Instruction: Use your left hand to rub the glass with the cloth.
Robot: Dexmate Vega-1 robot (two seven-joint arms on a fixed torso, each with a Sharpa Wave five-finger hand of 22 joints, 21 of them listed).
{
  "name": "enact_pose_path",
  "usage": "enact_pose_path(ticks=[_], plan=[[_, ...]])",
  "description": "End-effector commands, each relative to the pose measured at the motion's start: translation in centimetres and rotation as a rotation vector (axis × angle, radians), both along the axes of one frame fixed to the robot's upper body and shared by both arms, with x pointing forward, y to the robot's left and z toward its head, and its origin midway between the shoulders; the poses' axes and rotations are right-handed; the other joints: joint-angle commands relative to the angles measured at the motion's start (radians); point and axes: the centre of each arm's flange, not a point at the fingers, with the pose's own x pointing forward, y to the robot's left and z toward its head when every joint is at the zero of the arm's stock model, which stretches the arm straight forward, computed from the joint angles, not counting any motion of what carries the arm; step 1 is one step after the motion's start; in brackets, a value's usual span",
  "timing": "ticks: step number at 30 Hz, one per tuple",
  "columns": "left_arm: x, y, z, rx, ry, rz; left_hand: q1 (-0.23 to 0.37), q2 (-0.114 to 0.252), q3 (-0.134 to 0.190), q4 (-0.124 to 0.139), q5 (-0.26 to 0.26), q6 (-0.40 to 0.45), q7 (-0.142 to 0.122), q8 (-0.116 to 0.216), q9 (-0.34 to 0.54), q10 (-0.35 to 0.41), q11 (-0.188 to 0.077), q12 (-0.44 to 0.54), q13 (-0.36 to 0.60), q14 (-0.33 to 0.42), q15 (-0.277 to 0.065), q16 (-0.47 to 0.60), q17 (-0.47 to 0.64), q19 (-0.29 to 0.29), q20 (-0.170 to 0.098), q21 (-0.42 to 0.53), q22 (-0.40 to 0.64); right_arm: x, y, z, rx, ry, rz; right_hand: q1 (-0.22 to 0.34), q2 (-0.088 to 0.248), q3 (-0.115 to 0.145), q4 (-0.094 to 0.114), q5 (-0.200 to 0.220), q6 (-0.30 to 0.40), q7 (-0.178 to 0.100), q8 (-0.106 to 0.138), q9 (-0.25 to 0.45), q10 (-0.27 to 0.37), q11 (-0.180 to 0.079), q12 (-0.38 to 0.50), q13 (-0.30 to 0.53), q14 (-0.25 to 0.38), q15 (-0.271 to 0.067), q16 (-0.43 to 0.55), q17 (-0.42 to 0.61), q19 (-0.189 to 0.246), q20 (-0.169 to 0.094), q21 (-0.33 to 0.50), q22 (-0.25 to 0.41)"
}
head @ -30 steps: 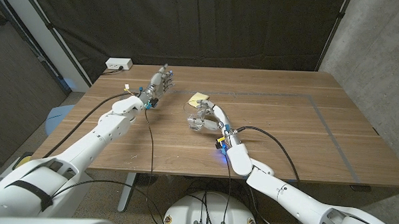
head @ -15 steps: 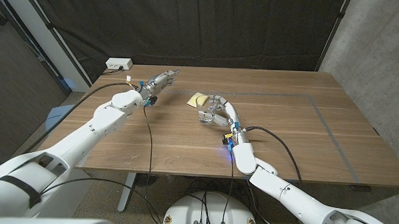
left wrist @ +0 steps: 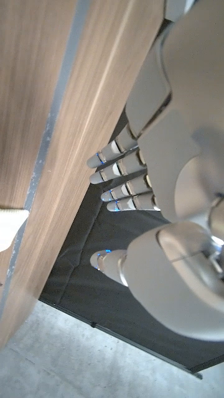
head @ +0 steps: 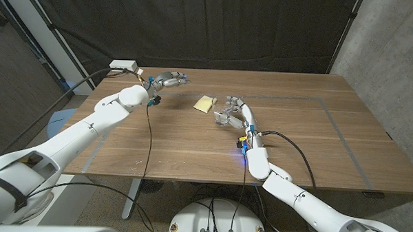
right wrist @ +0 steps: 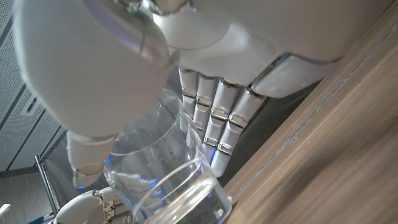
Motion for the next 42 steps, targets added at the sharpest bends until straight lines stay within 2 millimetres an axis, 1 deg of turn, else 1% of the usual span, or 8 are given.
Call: enact_pose_path(ticks=[1, 2, 4, 7, 11, 22, 25, 42], plan=[[-1.3, -1.8, 1.9, 0.257, -0.115, 0.1, 0.016, -0.047, -0.016, -0.005, 0.014, 0.01, -0.013, -0.005, 0.004, -0.003, -0.014, -0.011, 0.002, 0.0, -0.088, -0.001, 0.008, 0.006, 0.008, 0.001, 0.005, -0.5, -1.3, 0.6, 0.036, -0.022, -0.029, 0.189, 0.19, 0.01, 0.006, -0.003, 0.185, -0.175, 0.002, 0.004, 0.12, -0.109, 0.003, 0.015, 0.101, -0.25, 0.033, 0.09, -0.01, -0.068, 0.01, 0.001], [-1.4, -2.0, 2.2, 0.288, -0.117, 0.103, 0.029, -0.052, -0.017, -0.005, 0.023, -0.003, -0.018, -0.014, 0.004, -0.025, -0.013, -0.023, 0.001, -0.014, -0.085, -0.008, 0.01, -0.001, 0.009, -0.002, 0.005, -0.6, -1.4, 0.6, 0.036, -0.024, -0.03, 0.189, 0.19, 0.01, 0.007, -0.003, 0.185, -0.174, 0.002, 0.004, 0.12, -0.109, 0.003, 0.015, 0.102, -0.25, 0.033, 0.091, -0.01, -0.068, 0.011, 0.001], [-1.5, -2.5, 2.7, 0.354, -0.121, 0.101, 0.064, -0.044, -0.011, 0.0, 0.046, -0.027, -0.024, -0.037, 0.005, -0.068, -0.045, -0.047, 0.0, -0.045, -0.083, -0.025, 0.019, -0.023, 0.011, -0.01, 0.007, -0.6, -1.6, 0.5, 0.039, -0.024, -0.03, 0.189, 0.191, 0.01, 0.007, -0.005, 0.184, -0.173, 0.001, 0.004, 0.119, -0.109, 0.003, 0.016, 0.102, -0.25, 0.031, 0.091, -0.013, -0.069, 0.012, 0.0], [-1.6, -3.5, 3.8, 0.489, -0.121, 0.102, 0.105, -0.032, -0.004, 0.002, 0.065, -0.063, -0.02, -0.065, 0.007, -0.113, -0.039, -0.069, 0.0, -0.087, -0.072, -0.047, 0.027, -0.045, 0.015, -0.019, 0.008, -0.7, -1.8, 0.4, 0.047, -0.022, -0.032, 0.189, 0.192, 0.01, 0.009, -0.007, 0.184, -0.173, -0.001, 0.004, 0.117, -0.109, 0.002, 0.018, 0.101, -0.25, 0.029, 0.092, -0.014, -0.069, 0.014, 0.0], [-1.1, -4.3, 4.7, 0.599, -0.089, 0.091, 0.129, -0.034, -0.005, 0.004, 0.074, -0.087, -0.021, -0.084, 0.008, -0.148, -0.051, -0.083, 0.0, -0.123, -0.061, -0.065, 0.034, -0.071, 0.015, -0.03, 0.009, -0.8, -1.9, 0.3, 0.052, -0.022, -0.033, 0.189, 0.193, 0.009, 0.01, -0.009, 0.183, -0.173, -0.002, 0.004, 0.116, -0.108, 0.001, 0.019, 0.101, -0.25, 0.027, 0.093, -0.015, -0.07, 0.016, 0.0], [-0.2, -7.1, 7.2, 0.856, -0.048, 0.096, 0.178, -0.02, 0.007, -0.001, 0.086, -0.088, -0.022, -0.092, 0.01, -0.158, -0.05, -0.085, -0.001, -0.147, -0.063, -0.078, 0.04, -0.081, 0.011, -0.035, 0.008, -0.7, -2.1, 0.2, 0.062, -0.025, -0.034, 0.189, 0.196, 0.009, 0.012, -0.017, 0.184, -0.171, -0.006, 0.005, 0.115, -0.107, 0.0, 0.023, 0.101, -0.25, 0.022, 0.098, -0.018, -0.072, 0.024, -0.001], [0.1, -7.7, 7.5, 0.876, -0.027, 0.093, 0.173, -0.029, -0.003, 0.006, 0.086, -0.084, -0.024, -0.093, 0.01, -0.149, -0.031, -0.081, -0.001, -0.145, -0.065, -0.078, 0.043, -0.083, 0.009, -0.037, 0.008, -0.7, -2.2, 0.2, 0.063, -0.025, -0.034, 0.189, 0.196, 0.009, 0.012, -0.018, 0.184, -0.172, -0.007, 0.005, 0.115, -0.108, 0.0, 0.024, 0.101, -0.25, 0.022, 0.099, -0.019, -0.073, 0.026, -0.002], [3.0, -10.5, 7.5, 0.989, 0.076, 0.099, 0.142, -0.032, -0.03, 0.038, 0.084, -0.048, -0.005, -0.09, 0.009, -0.115, -0.019, -0.071, -0.001, -0.133, -0.053, -0.074, 0.057, -0.077, 0.014, -0.035, 0.01, -0.7, -2.8, 0.2, 0.071, -0.026, -0.043, 0.194, 0.199, 0.009, 0.012, -0.028, 0.188, -0.171, -0.011, 0.005, 0.118, -0.106, 0.0, 0.029, 0.103, -0.25, 0.018, 0.107, -0.024, -0.077, 0.037, -0.003]])
